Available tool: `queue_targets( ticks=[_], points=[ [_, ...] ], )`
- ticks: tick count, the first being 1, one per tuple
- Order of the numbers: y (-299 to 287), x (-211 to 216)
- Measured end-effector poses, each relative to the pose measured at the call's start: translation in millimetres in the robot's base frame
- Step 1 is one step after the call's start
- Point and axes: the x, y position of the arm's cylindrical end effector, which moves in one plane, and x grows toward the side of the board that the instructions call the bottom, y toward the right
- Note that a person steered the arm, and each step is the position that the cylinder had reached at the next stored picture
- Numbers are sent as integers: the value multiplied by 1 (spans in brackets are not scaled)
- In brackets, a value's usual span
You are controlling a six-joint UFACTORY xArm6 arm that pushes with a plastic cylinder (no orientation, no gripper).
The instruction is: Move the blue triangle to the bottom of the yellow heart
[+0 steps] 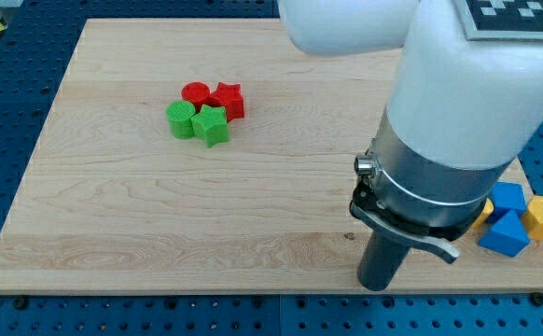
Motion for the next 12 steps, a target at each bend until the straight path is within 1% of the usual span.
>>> queue_targets(
  ticks=[1,2,3,4,5,6,7,8,9,10,12],
  points=[
    [70,-1],
    [124,-1],
    [159,-2],
    [214,-14],
    [233,-53],
    [233,-81],
    [232,-72],
    [247,-52],
    [228,-49],
    [223,-39],
    [184,-39]
  ],
)
